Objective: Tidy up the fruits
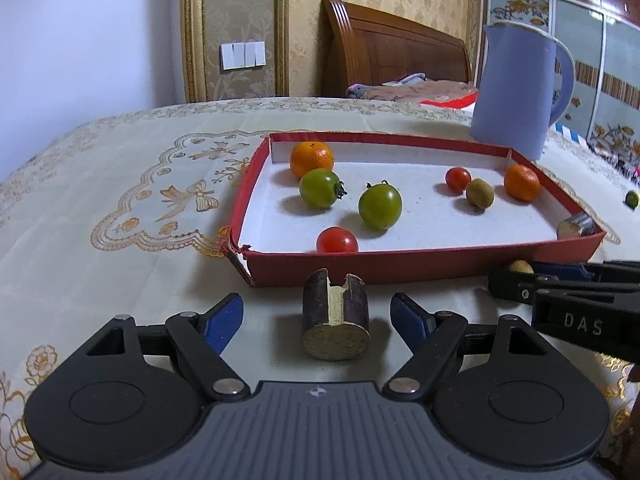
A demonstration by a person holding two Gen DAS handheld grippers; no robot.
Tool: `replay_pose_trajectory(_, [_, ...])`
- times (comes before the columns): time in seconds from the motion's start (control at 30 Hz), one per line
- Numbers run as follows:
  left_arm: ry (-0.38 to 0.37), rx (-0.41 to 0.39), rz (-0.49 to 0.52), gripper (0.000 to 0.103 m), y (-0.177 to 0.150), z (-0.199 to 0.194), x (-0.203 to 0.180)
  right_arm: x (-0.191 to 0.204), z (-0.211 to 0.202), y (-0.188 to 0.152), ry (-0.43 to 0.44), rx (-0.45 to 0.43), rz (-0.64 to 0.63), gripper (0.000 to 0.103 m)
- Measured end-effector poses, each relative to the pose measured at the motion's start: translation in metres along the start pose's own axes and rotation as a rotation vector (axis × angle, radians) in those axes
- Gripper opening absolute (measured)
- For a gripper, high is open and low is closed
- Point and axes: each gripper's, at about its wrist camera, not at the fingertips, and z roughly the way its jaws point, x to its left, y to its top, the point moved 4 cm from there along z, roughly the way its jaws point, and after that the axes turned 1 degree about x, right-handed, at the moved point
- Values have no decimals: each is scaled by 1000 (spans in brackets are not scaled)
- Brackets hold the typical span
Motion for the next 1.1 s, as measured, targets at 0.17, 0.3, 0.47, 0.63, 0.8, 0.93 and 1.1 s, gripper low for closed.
replay_pose_trajectory(0.17, [3, 1, 7, 59, 0, 0, -2, 0, 0, 0, -2, 0, -2, 34])
replay_pose_trajectory(0.3, [10, -1, 8, 49, -1, 0, -2, 0, -1, 0, -4, -4, -6, 27])
replay_pose_trajectory(0.47, [8, -4, 25, 34, -1, -1, -5, 1, -2, 0, -5, -7, -10, 27])
replay_pose_trajectory(0.63, [10, -5, 36, 32, -1, -1, -6, 2, -2, 0, -6, -10, -10, 27])
replay_pose_trajectory(0.8, [11, -5, 39, 32, -1, -1, -6, 2, -2, 0, -5, -12, -9, 26])
replay_pose_trajectory(0.93, [11, -5, 38, 32, -1, -1, -6, 1, -3, 0, -6, -15, -6, 26])
replay_pose_trajectory(1.1, [10, -5, 37, 32, -1, -1, -6, 1, -4, 0, -7, -18, -6, 26])
